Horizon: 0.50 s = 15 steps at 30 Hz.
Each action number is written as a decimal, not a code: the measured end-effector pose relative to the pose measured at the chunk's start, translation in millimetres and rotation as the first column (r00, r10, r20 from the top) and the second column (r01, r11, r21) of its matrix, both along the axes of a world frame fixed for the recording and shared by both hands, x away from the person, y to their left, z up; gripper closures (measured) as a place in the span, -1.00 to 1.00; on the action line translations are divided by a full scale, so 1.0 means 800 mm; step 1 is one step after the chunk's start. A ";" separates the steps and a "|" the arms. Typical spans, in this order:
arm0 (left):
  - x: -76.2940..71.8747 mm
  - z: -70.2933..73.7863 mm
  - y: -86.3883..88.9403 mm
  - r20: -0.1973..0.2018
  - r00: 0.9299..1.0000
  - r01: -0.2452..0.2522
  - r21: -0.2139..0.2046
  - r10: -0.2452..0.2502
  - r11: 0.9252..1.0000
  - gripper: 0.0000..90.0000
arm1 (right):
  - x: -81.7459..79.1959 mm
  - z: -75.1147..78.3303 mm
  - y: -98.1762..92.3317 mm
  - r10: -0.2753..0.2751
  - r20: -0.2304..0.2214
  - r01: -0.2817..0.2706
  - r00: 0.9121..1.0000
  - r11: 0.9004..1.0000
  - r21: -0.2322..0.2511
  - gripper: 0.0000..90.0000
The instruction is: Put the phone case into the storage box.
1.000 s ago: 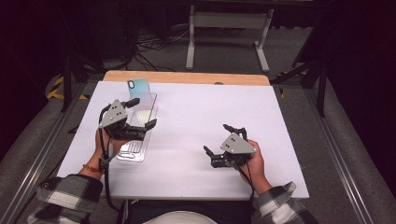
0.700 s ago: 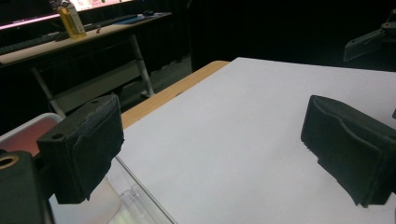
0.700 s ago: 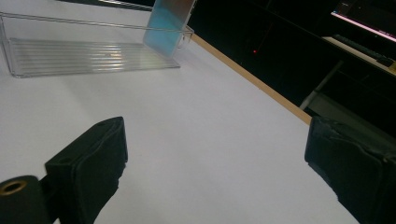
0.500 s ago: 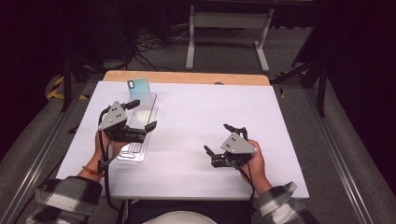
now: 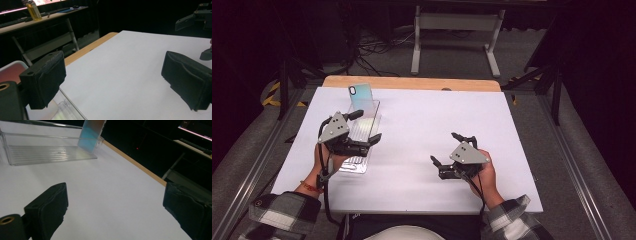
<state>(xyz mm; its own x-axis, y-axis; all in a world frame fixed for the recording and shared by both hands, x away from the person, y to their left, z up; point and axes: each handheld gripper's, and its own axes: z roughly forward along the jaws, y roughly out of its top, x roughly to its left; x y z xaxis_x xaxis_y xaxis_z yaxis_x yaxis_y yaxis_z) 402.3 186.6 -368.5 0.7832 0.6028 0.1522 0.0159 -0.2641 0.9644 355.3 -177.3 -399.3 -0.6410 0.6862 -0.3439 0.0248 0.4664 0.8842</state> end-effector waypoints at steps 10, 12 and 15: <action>-0.011 -0.002 -0.005 0.008 1.000 0.012 0.010 -0.012 1.000 -0.87 | -0.001 0.001 0.000 0.007 -0.001 -0.007 1.000 1.000 -0.009 -0.85; -0.013 -0.002 -0.007 0.013 1.000 0.018 0.018 -0.019 1.000 -0.87 | -0.001 0.001 0.000 0.008 -0.001 -0.008 1.000 1.000 -0.011 -0.85; -0.016 -0.003 -0.009 0.024 1.000 0.019 0.017 -0.020 1.000 -0.87 | -0.001 0.001 0.000 0.010 0.000 -0.010 1.000 1.000 -0.018 -0.85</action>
<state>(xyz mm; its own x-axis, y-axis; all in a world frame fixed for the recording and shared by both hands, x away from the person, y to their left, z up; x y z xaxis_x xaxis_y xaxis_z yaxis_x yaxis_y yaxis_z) 389.2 179.7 -370.7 0.7908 0.5847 0.1810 -0.0126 -0.2802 0.9599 354.2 -176.9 -398.1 -0.6479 0.6731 -0.3566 0.0198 0.4828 0.8755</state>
